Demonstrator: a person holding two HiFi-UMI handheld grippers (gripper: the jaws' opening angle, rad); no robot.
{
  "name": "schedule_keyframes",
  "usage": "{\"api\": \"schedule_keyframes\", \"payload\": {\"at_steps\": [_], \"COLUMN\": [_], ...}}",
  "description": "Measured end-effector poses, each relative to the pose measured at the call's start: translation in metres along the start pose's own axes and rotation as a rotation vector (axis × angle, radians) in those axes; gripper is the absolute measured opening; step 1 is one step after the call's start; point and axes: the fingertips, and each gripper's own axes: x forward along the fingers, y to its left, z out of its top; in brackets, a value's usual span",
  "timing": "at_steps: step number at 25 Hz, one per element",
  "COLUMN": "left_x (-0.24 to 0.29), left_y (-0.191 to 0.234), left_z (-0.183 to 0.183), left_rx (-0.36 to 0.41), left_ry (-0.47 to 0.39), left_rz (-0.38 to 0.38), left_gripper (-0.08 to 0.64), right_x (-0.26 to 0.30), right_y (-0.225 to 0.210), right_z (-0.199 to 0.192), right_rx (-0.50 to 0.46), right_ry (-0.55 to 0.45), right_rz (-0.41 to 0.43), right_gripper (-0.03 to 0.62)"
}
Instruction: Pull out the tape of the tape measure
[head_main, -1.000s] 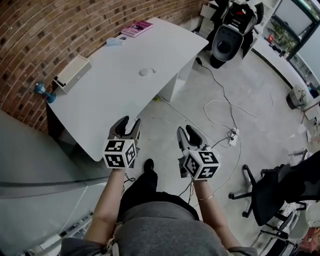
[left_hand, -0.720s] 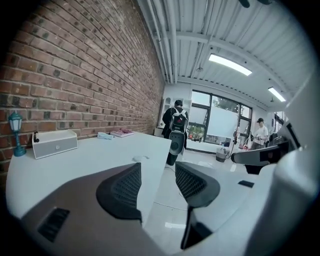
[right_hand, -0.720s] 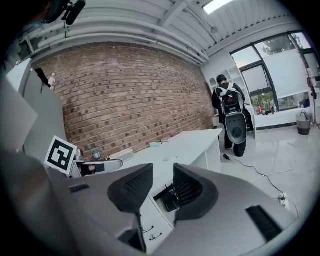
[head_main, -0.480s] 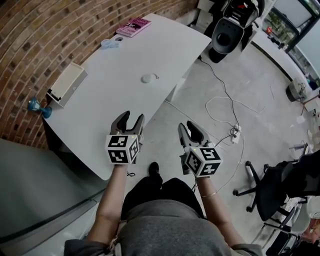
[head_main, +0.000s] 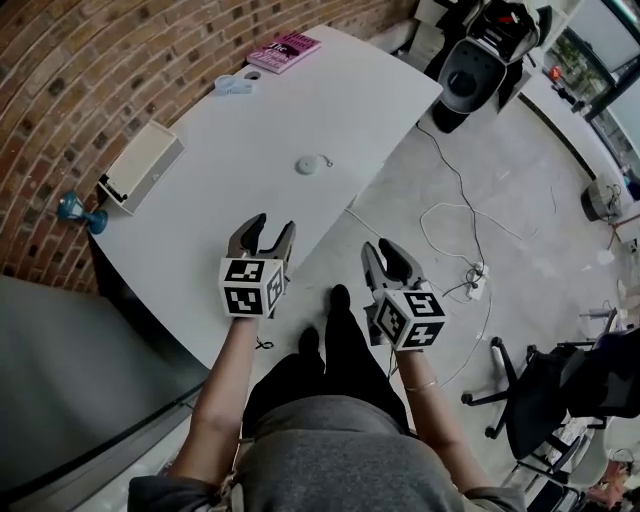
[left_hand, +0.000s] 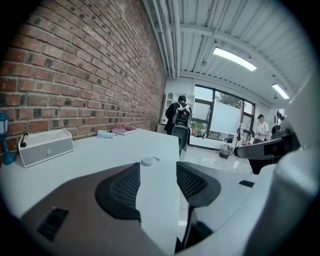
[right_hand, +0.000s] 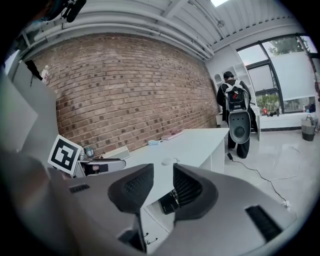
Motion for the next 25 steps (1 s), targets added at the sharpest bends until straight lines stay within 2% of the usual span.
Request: {"api": "schedule_keyframes", "payload": {"at_steps": [7, 14, 20, 25], "left_x": [0.040, 0.090, 0.128, 0.158], "left_y": [0.014, 0.026, 0.031, 0.033], "left_z": [0.011, 0.019, 0.018, 0.015], "left_rx": [0.010, 0.002, -0.017, 0.003], "left_ry": [0.017, 0.055, 0.090, 0.131], "left_rz": [0.019, 0.059, 0.072, 0.062], "left_gripper": [0.229, 0.238, 0.241, 0.253], "right_x": [0.047, 0.097, 0.132, 0.154], "right_y": [-0.020, -0.044, -0.060, -0.070], "right_z": [0.025, 0.042, 0.046, 0.048], "right_rx": [-0.008, -0.017, -0.013, -0.011], "right_ry": [-0.005, 0.034, 0.075, 0.103], "right_rz": [0.047, 0.108, 0.145, 0.169], "right_gripper": [0.110, 0.109, 0.110, 0.109]}}
